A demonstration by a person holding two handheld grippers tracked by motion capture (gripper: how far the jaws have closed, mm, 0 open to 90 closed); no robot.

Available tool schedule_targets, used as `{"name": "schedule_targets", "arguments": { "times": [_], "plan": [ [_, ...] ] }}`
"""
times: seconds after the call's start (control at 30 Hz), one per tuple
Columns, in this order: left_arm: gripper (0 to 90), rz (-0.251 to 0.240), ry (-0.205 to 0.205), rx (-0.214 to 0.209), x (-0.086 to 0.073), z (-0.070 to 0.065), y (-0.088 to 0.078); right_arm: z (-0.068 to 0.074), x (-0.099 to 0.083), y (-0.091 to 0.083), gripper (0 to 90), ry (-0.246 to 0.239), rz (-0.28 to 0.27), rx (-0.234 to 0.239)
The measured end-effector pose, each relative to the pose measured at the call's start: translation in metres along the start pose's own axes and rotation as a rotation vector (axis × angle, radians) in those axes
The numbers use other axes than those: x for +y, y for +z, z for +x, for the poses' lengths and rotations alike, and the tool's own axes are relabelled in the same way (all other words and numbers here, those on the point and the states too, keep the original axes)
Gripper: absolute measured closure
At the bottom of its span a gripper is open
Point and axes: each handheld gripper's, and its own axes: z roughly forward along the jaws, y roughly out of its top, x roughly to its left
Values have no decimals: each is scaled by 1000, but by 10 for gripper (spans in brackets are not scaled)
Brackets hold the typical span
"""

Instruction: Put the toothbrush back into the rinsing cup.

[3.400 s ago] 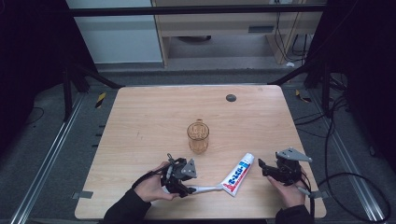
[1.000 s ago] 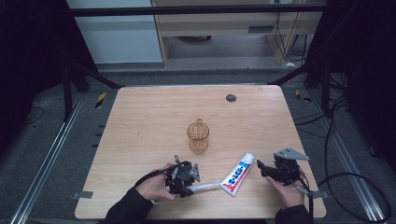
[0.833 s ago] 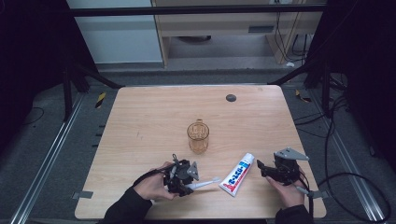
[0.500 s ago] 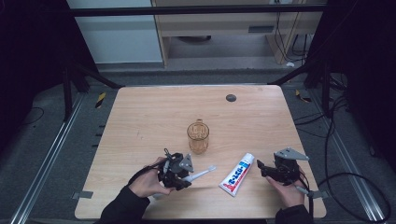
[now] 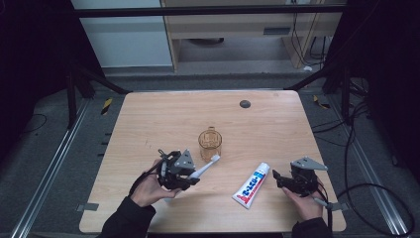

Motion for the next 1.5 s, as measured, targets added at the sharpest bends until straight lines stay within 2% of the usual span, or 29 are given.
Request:
{"name": "schedule_targets", "arguments": {
  "times": [0.13,0.23,0.5,0.63,0.83,1.07,1.5],
  "plan": [
    [673,-89,-52,62,-1,5,-10,0,-1,0,257,-4,-9,-3],
    [673,-150,-111,111,-3,10,-16,0,-1,0,256,-3,-11,-4],
    [672,-264,-229,241,-11,21,-24,0,-1,1,253,-1,-12,-7],
    [673,-298,-257,275,-10,27,-28,1,-1,1,252,0,-13,-9],
    [673,-374,-297,339,-5,37,-37,0,-2,1,251,0,-14,-12],
    [673,-506,-333,399,5,46,-46,0,-2,1,251,6,-12,-10],
    [672,-637,-377,453,27,58,-40,0,-3,2,250,0,-15,-9]
  ]
}}
